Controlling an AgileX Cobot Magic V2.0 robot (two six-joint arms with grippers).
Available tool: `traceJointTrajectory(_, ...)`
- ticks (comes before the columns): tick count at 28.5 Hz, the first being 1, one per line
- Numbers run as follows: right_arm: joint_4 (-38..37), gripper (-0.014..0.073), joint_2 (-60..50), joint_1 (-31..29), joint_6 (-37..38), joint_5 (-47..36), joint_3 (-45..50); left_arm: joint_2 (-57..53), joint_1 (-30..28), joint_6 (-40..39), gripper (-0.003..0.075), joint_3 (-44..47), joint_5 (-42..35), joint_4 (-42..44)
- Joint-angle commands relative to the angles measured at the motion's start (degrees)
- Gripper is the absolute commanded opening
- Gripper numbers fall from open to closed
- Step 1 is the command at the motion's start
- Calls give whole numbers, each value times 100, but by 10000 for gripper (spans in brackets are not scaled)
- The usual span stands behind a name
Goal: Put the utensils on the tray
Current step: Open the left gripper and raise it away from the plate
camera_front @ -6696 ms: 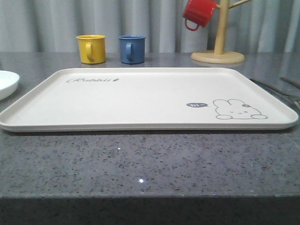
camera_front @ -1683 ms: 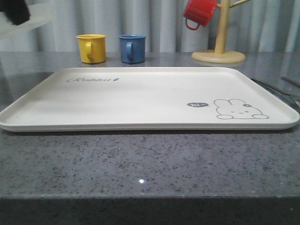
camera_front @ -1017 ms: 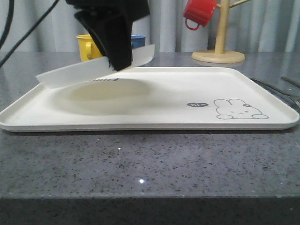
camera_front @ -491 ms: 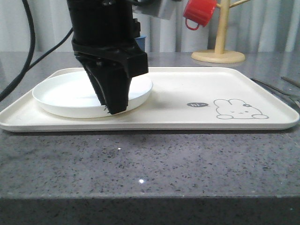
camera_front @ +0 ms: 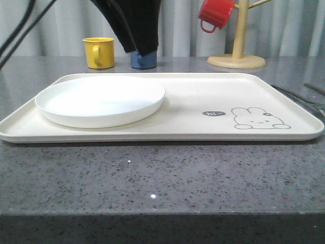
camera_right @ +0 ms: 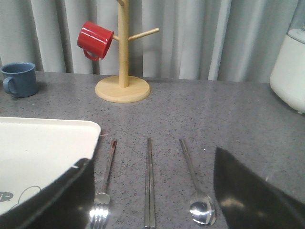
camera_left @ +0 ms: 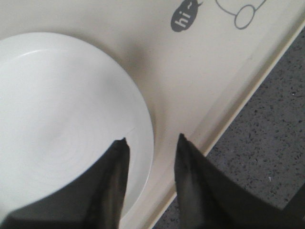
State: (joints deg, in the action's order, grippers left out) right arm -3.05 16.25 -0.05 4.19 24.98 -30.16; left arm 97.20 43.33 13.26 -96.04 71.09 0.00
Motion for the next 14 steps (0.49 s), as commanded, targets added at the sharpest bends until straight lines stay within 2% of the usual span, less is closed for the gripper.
traceJointTrajectory(1,-29,550,100,-32,-34,-447,-202,-645,11,-29,32,-189,139,33)
traceJointTrajectory(2,-29,550,100,-32,-34,-447,-202,-762,11,-27,-9,-189,139,97)
traceJointTrajectory(3,-29,550,100,-32,-34,-447,-202,-879,11,-27,-17,-189,139,189)
traceJointTrajectory(9,-29,550,100,-32,-34,-447,-202,-1605,-179,-107,-18,153,128,601)
traceJointTrajectory(14,-29,550,100,-32,-34,-447,-202,-2342,-944,-428,-18,928,-325,601)
